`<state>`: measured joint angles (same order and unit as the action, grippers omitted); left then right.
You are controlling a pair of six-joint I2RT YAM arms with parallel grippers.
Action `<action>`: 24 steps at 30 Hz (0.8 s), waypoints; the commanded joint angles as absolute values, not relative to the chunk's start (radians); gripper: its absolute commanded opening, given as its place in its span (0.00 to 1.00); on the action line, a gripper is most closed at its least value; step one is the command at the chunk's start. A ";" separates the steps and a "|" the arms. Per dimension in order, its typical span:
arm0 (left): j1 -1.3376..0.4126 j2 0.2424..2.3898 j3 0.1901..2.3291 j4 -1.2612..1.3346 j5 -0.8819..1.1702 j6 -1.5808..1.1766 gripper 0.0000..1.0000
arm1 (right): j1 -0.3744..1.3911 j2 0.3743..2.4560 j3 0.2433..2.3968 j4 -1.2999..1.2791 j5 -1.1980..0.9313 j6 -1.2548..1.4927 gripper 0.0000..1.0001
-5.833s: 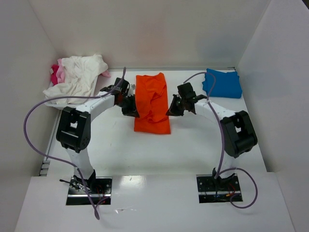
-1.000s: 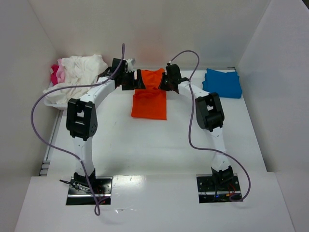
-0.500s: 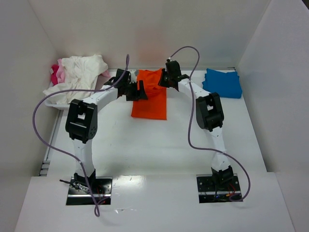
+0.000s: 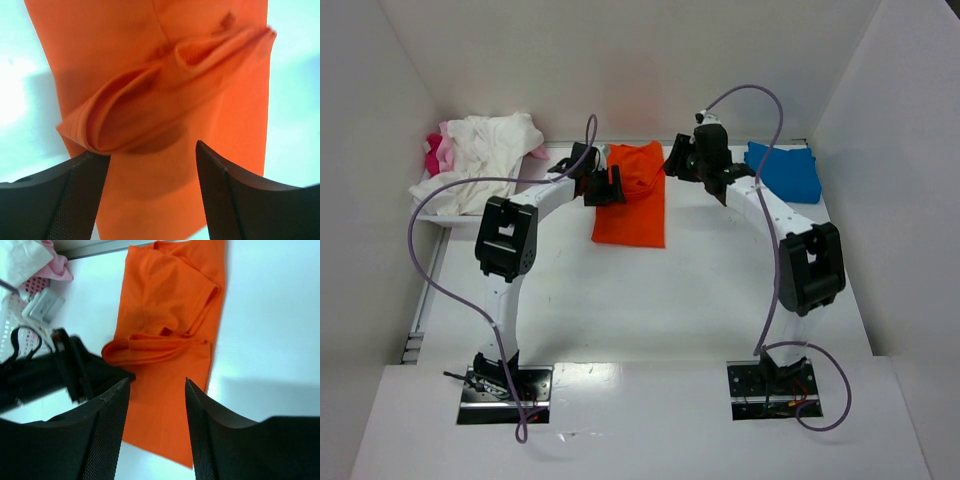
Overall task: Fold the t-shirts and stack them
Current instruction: Fold the folded rectangular tshirt in 1/3 of the way
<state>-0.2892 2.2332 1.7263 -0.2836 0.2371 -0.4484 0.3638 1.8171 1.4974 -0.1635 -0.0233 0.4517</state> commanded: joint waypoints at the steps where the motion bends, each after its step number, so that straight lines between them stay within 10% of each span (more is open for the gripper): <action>1: -0.302 2.271 1.796 -0.270 0.175 -0.440 0.78 | 0.344 1.694 1.396 -0.101 0.012 0.466 0.54; 24: -0.302 2.419 2.035 -0.240 -0.006 -0.486 0.85 | 0.324 1.585 1.157 -0.058 -0.013 0.526 0.59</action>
